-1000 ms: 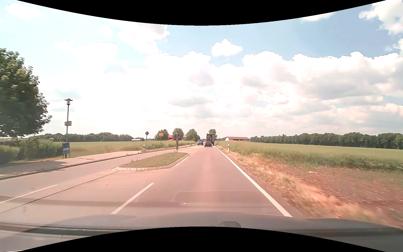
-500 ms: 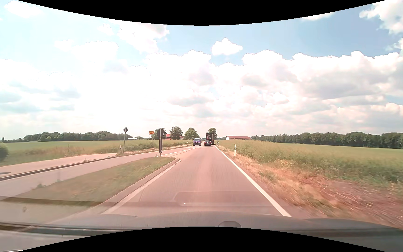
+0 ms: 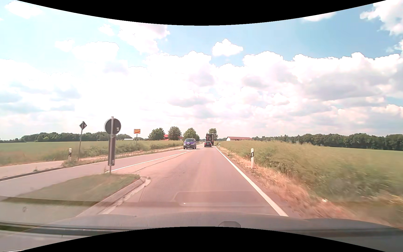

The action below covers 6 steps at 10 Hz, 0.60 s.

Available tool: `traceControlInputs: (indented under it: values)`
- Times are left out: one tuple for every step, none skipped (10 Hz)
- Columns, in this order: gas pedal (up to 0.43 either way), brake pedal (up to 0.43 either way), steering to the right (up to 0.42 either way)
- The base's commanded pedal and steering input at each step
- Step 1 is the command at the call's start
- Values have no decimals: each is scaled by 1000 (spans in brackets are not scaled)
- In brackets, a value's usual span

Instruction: Follow the waypoints while adhering to traffic rules and regulations

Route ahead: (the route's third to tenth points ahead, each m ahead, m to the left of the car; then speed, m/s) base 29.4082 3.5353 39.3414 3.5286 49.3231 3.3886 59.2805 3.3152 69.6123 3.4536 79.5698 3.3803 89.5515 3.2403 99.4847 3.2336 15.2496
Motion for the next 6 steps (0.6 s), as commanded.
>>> traceControlInputs:
  values:
    - [260, 0, -2]
    - [260, 0, -2]
    - [280, 0, -2]
    - [287, 0, -2]
    - [299, 0, -2]
    - [299, 0, -2]
